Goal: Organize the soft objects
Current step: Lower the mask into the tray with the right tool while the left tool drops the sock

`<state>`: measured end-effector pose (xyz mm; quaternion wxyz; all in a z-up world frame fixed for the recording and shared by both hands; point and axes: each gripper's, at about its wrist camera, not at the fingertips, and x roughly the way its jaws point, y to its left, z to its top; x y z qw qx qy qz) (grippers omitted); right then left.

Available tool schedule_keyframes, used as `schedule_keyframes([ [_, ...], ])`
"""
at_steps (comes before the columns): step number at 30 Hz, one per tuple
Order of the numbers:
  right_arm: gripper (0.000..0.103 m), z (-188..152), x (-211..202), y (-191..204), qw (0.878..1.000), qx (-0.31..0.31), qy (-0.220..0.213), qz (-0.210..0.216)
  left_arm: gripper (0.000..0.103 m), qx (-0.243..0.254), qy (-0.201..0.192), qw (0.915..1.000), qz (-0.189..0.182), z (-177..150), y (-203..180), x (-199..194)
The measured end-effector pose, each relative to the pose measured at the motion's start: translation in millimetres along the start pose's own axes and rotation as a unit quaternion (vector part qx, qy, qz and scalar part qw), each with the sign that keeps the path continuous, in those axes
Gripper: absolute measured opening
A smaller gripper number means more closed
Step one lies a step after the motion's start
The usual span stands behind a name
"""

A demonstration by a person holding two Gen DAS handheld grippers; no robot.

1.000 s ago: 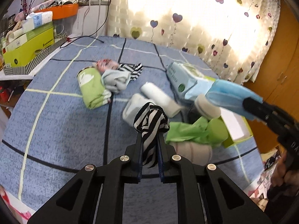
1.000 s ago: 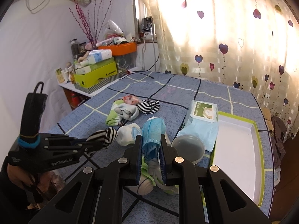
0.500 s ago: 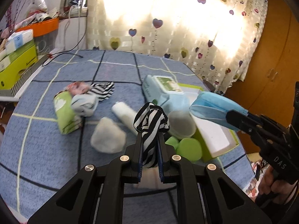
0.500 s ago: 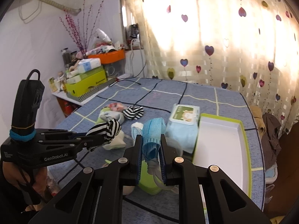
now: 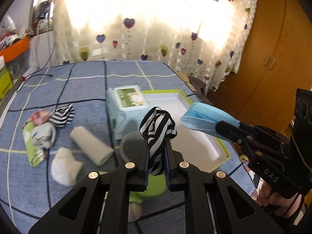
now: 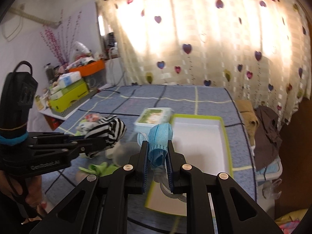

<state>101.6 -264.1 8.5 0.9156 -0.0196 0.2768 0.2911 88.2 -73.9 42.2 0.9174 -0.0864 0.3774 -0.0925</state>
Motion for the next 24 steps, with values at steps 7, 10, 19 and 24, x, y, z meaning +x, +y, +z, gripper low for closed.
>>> schedule_keyframes([
  [7, 0.016, -14.8, 13.3, -45.0, 0.999, 0.041, 0.017, -0.022, 0.014, 0.011, 0.022, 0.9996, -0.011, 10.8, -27.0, 29.5],
  [10, 0.016, -19.0, 22.7, -60.8, 0.998, 0.056, 0.027, -0.027, 0.014, 0.016, 0.033, 0.9992, -0.014, 14.2, -37.8, 44.7],
  [19, 0.016, -32.3, 59.1, -89.2, 0.994, 0.084, 0.057, -0.028, 0.014, 0.012, 0.072, 0.9972, -0.014, 15.7, -53.0, 82.9],
  [24, 0.029, -36.8, 73.9, -96.1, 0.993, 0.088, 0.069, -0.022, 0.014, 0.002, 0.094, 0.9956, -0.003, 14.9, -54.0, 98.9],
])
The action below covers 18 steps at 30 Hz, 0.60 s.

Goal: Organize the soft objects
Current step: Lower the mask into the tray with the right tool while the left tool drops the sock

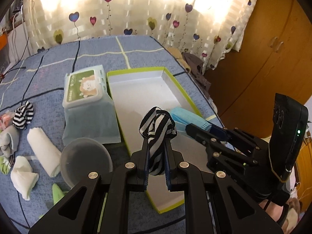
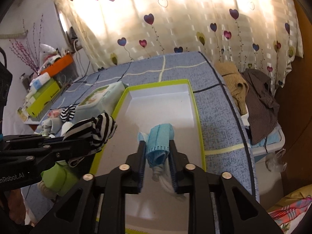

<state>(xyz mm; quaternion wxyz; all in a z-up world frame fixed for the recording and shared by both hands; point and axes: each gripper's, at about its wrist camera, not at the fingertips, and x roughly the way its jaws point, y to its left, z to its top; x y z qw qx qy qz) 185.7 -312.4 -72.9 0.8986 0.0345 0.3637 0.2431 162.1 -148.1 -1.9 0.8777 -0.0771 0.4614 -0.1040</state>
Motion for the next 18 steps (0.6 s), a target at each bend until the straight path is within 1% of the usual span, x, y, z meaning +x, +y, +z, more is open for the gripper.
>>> schedule_keyframes([
  [1, 0.037, -0.5, 1.5, 0.0, 1.000, -0.001, 0.002, 0.002, 0.014, -0.001, 0.002, 1.0000, 0.000, -0.1, -0.9, 1.4],
  [3, 0.046, -1.4, 1.2, 1.2, 1.000, -0.002, 0.002, 0.006, 0.014, 0.002, 0.007, 1.0000, 0.000, 0.0, -3.6, 4.4],
  [7, 0.049, -0.5, -7.5, 5.3, 1.000, -0.016, -0.008, 0.003, 0.014, 0.001, 0.014, 0.9999, 0.001, 0.5, -6.2, 11.8],
  [12, 0.049, -2.5, -20.8, -3.1, 1.000, -0.006, -0.020, -0.015, 0.015, -0.009, 0.033, 0.9994, -0.004, -1.0, -6.7, 23.2],
  [13, 0.049, -3.2, -22.4, -4.1, 1.000, -0.005, -0.023, -0.016, 0.016, -0.011, 0.035, 0.9993, -0.005, -0.6, -6.5, 25.1],
  [15, 0.051, -4.3, -25.1, -5.9, 0.999, -0.007, -0.026, -0.018, 0.023, -0.015, 0.036, 0.9992, -0.003, -0.3, -5.7, 27.1],
  [16, 0.055, -4.7, -25.7, -6.2, 1.000, -0.006, -0.025, -0.016, 0.025, -0.016, 0.035, 0.9992, -0.005, -0.6, -5.6, 27.0],
  [18, 0.059, -6.3, -27.7, -6.5, 1.000, -0.005, -0.023, -0.015, 0.030, -0.020, 0.034, 0.9992, -0.013, -1.1, -4.7, 26.0],
])
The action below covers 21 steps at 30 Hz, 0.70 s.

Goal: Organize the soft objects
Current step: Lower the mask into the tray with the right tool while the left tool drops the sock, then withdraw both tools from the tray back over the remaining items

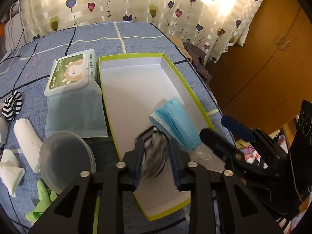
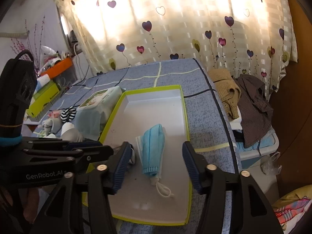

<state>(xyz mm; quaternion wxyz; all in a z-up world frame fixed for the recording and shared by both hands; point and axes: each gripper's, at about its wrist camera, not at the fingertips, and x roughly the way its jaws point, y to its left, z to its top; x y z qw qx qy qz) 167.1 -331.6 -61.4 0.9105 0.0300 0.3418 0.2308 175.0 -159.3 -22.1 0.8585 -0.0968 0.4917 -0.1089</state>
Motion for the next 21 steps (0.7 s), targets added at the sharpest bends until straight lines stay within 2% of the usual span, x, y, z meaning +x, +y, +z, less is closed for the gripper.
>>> schedule_keyframes([
  [11, 0.059, -6.2, -34.9, 9.4, 1.000, 0.013, -0.010, -0.009, 0.030, 0.006, -0.039, 0.9986, -0.034, -17.1, -0.4, -42.5],
  [17, 0.059, -12.3, -52.0, 40.4, 1.000, -0.011, -0.012, -0.004, 0.030, 0.029, -0.068, 0.9966, -0.036, -36.9, 6.5, -74.7],
  [21, 0.059, -15.7, -57.6, 65.9, 0.999, -0.030, -0.012, 0.006, 0.030, 0.024, -0.083, 0.9958, -0.030, -49.4, 21.9, -91.6],
])
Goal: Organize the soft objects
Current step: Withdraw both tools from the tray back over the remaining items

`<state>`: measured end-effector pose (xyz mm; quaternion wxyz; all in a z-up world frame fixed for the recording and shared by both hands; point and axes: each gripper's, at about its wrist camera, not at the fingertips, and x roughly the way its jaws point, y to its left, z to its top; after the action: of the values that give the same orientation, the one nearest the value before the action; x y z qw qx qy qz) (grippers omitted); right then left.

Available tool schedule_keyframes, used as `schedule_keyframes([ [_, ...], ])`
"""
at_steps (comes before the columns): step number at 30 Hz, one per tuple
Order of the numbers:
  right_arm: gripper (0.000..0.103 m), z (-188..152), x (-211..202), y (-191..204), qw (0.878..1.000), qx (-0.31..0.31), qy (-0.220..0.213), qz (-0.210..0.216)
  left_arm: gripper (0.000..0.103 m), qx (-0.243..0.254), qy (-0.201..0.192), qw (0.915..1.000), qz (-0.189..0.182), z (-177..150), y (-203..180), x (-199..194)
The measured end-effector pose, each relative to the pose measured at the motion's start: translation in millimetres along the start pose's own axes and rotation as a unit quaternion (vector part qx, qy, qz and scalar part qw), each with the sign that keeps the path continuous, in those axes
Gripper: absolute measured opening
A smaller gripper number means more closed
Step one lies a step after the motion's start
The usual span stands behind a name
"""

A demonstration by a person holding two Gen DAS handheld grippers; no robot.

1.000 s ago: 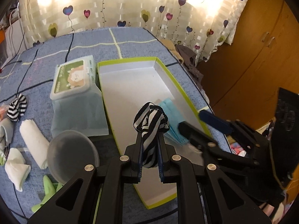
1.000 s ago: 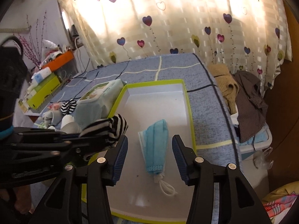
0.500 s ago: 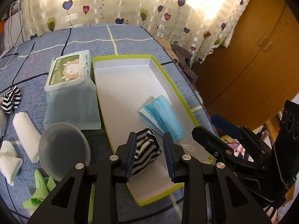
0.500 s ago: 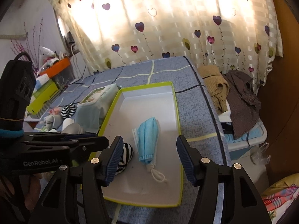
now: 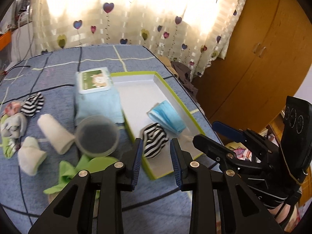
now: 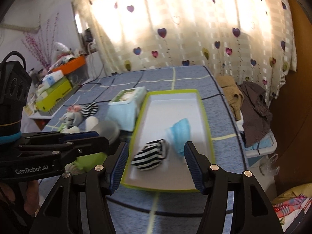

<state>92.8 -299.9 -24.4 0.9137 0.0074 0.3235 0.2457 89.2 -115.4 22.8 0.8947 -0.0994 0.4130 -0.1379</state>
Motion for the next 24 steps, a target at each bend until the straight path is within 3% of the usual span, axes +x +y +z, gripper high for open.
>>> schedule_keyframes([
  [11, 0.059, -0.4, -7.2, 51.4, 0.999, -0.039, -0.004, 0.019, 0.030, -0.016, -0.033, 0.9992, 0.017, -21.3, 34.3, -35.1],
  [24, 0.059, -4.5, -0.8, 93.6, 0.996, -0.077, 0.005, 0.052, 0.030, -0.054, -0.040, 0.9971, 0.036, -47.7, 83.2, -57.1],
])
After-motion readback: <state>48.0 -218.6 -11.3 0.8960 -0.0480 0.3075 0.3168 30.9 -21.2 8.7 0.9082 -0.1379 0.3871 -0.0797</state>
